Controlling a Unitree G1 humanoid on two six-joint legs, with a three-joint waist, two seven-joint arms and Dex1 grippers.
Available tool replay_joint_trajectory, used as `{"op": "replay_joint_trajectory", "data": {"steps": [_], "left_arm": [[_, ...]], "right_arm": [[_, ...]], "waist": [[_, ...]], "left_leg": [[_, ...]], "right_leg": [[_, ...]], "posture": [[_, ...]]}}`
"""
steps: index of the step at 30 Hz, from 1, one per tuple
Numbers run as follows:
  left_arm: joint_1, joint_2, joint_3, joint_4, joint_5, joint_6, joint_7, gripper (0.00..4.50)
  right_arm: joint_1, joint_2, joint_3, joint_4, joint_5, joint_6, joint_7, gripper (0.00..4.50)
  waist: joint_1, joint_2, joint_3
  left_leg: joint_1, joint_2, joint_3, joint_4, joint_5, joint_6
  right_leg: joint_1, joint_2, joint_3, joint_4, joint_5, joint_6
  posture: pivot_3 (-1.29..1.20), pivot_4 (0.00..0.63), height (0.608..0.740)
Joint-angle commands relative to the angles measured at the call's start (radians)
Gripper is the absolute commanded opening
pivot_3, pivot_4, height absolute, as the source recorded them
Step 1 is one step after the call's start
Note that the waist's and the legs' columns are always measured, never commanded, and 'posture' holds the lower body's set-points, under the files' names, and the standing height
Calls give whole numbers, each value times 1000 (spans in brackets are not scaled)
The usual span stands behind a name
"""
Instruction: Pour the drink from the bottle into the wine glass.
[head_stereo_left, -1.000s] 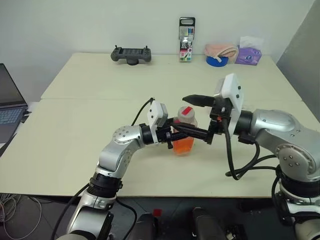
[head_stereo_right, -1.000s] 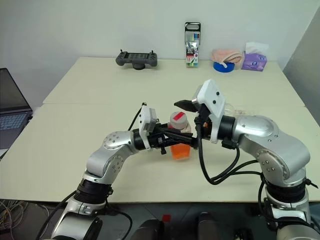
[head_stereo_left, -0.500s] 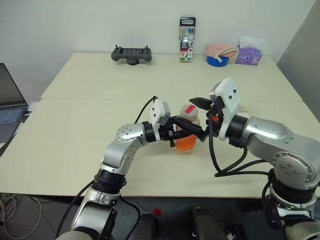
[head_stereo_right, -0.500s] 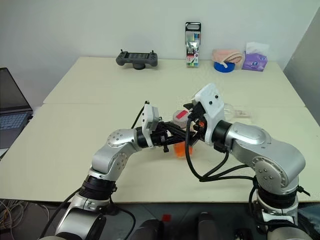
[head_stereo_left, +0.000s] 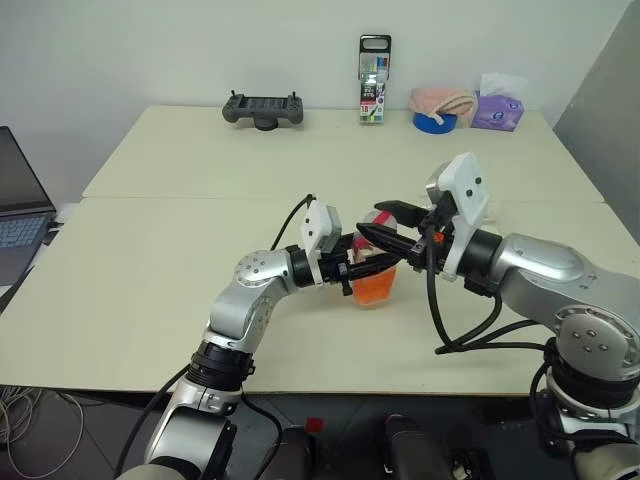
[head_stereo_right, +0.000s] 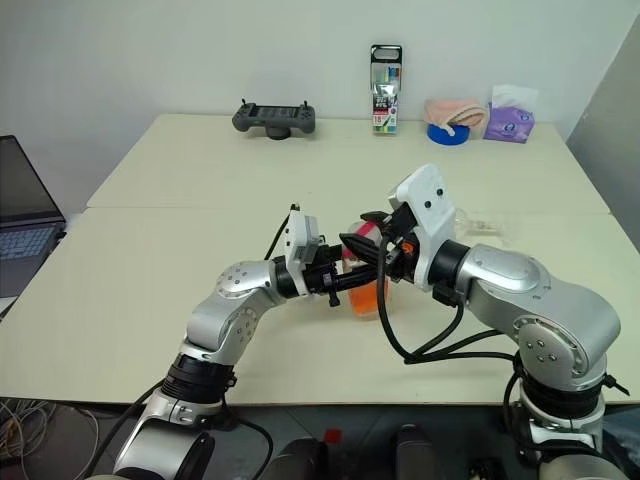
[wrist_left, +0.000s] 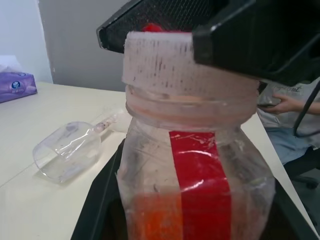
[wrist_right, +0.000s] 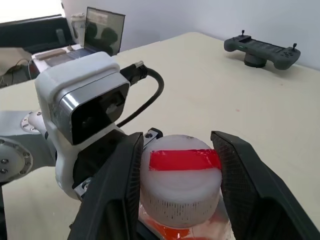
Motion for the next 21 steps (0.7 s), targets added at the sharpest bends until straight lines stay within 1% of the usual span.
{"op": "replay_joint_trajectory", "data": {"steps": [1,2,3,4,5,7,9,10,11,15,18,21], "left_arm": [[-27,10,7,-37,-19,9,-19,1709],[-27,14,2,-42,-21,21,-27,1707],[-26,14,-5,-43,-12,16,-28,1706],[-26,14,-10,-44,-5,10,-27,1706],[-25,12,-14,-45,0,5,-25,1705],[-23,9,-16,-50,5,-2,-21,1699],[-19,4,-15,-55,15,-14,-12,1699],[-17,2,-16,-57,21,-19,-7,1698],[-13,-1,-17,-62,25,-23,-3,1698],[-5,-7,-22,-74,27,-24,6,1697],[-18,-14,-28,-64,29,-31,3,1696],[-35,-20,-25,-48,32,-37,3,1696]], "right_arm": [[-25,-94,63,112,37,-204,412,1820],[-43,-134,116,188,-22,-297,534,1820],[-85,-168,187,319,-132,-421,622,1820],[-132,-188,242,449,-228,-529,683,1820],[-183,-184,264,573,-279,-605,732,1820],[-277,-155,273,758,-304,-705,836,1820],[-348,-133,281,875,-305,-774,948,1820],[-376,-124,284,916,-305,-799,994,1820],[-400,-113,285,945,-296,-810,1041,1820],[-458,-77,289,996,-292,-840,1164,1820],[-487,-40,295,998,-296,-852,1187,1820],[-492,-35,299,1008,-319,-859,1186,1820]], "waist": [[0,0,0],[-1,0,0],[-4,0,0],[-9,0,0],[-16,0,0],[-22,0,0],[-23,-1,0],[-22,-1,1],[-20,-1,1],[-14,-1,1],[-11,-1,1],[-6,-1,0]], "left_leg": [[0,0,0,0,0,0],[0,0,0,0,0,0],[1,0,1,0,0,0],[2,0,1,0,0,0],[3,0,2,0,0,1],[6,1,2,-1,1,2],[6,2,0,-2,1,2],[5,2,0,-2,1,2],[4,2,-1,-1,1,2],[0,1,0,-1,1,1],[-1,1,0,-1,1,1],[0,1,0,-1,1,1]], "right_leg": [[0,0,0,0,0,0],[1,0,0,-1,-1,1],[1,0,0,-1,-2,4],[2,0,0,-1,-2,4],[2,0,0,-1,-2,4],[5,1,0,-1,-2,4],[4,2,-1,-1,-2,4],[4,2,-1,-1,-2,3],[2,2,-1,0,1,-1],[-1,-1,0,-1,2,-1],[-1,-2,0,-1,2,-1],[-1,-1,0,-1,2,-1]], "posture": [[0,150,740],[0,150,740],[0,150,740],[0,150,740],[0,150,740],[0,150,740],[0,150,740],[0,150,740],[0,150,740],[0,150,740],[0,150,740],[0,150,740]]}}
